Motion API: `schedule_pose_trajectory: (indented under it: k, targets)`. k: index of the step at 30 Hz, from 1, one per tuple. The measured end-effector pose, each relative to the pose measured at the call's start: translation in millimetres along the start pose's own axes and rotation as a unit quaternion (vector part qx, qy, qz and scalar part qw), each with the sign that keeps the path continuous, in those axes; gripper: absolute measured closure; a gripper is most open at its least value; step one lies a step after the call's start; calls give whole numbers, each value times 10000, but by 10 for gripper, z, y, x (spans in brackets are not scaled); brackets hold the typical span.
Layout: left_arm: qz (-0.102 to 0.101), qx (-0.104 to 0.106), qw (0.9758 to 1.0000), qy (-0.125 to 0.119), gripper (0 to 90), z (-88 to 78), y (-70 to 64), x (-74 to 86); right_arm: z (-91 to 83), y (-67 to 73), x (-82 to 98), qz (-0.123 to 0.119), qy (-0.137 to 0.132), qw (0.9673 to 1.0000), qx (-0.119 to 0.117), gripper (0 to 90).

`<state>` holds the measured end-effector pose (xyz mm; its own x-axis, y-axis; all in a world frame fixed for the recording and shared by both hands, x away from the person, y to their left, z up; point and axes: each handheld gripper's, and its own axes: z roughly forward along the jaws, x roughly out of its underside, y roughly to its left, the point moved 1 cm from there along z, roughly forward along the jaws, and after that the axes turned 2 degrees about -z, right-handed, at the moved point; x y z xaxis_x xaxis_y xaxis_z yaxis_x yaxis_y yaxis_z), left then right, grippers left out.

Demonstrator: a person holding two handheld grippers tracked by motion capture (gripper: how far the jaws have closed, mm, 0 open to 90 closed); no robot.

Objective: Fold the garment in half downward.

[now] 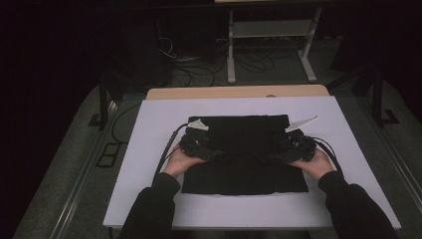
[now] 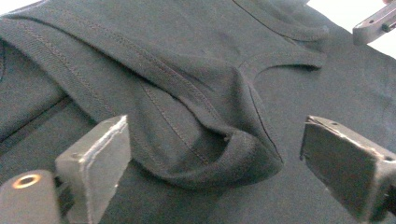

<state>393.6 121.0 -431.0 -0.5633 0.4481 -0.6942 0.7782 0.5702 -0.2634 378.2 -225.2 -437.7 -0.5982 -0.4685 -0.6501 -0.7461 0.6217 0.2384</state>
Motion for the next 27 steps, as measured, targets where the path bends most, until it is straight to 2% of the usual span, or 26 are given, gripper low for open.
schedule_pose_trajectory:
  k: [3,5,8,13,18,20,23,27]
  targets:
    - [-32,2,10000,-1,129,-1,12,22,-4,-4,19,15,11,10000,-19,149]
    - [-74,12,10000,8,137,2,19,34,-5,-7,30,2,19,10000,-52,194]
    - [-119,130,9998,36,164,18,28,54,-2,1,40,-24,48,9999,-126,260]
    - [-119,295,9994,111,225,45,28,67,10,25,36,-62,72,9998,-167,380]
    - [-206,380,9991,6,268,60,27,66,29,44,37,-112,146,9998,-122,552]
    - [-163,447,9989,1,309,58,27,65,26,53,36,-117,168,9997,-143,614]
    - [-147,458,9988,13,389,61,11,65,25,50,37,-120,186,9992,-324,723]
    - [-137,546,9984,33,500,79,5,68,26,53,38,-125,237,9985,-475,801]
